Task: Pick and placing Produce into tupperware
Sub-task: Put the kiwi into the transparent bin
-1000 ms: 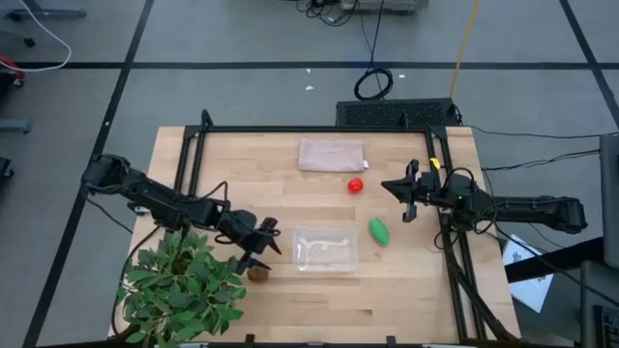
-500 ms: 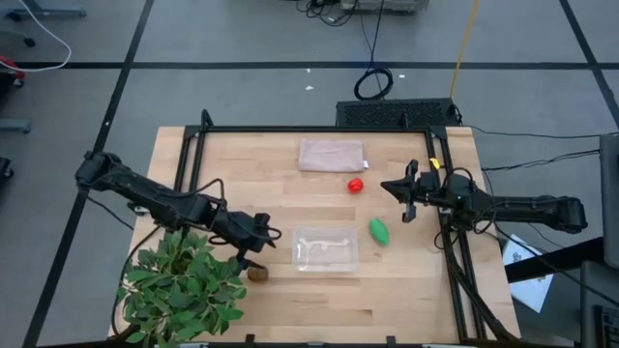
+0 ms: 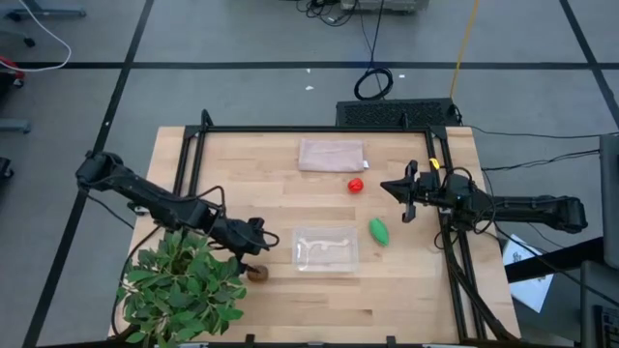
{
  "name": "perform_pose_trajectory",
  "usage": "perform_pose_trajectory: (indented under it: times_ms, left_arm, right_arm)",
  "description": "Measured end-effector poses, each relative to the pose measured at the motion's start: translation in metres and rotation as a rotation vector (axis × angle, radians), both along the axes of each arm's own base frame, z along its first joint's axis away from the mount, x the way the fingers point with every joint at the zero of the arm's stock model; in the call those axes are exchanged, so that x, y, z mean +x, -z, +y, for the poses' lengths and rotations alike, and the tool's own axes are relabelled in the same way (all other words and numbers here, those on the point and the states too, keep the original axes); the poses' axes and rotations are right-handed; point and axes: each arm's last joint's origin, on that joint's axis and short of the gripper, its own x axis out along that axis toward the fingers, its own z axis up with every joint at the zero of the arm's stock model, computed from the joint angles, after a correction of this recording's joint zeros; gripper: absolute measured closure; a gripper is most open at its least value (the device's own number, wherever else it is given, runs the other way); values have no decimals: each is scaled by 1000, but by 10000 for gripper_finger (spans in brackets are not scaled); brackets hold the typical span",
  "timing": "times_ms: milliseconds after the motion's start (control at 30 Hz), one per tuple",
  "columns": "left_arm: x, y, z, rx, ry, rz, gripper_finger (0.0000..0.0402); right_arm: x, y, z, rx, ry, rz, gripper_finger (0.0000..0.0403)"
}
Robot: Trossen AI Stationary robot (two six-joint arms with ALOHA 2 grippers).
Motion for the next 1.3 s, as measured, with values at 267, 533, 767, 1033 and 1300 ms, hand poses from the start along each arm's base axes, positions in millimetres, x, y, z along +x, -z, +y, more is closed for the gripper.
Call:
perform_pose_trajectory:
  times_ms: [267,533,767,1033,1300]
  left_arm:
    - [-2,0,-5,-57,-63,41,59]
    - [-2,10,-15,16,-10,47,59]
    - [5,27,-28,148,125,13,59]
    - [4,31,-31,193,182,11,59]
    - [4,31,-29,145,103,47,59]
  right_arm:
    - [0,0,0,0,0,0,403]
    - [0,0,0,0,0,0,403]
    - [0,0,0,0,0,1,403]
    - [0,0,0,7,-1,1,403]
    - [0,0,0,7,-1,0,403]
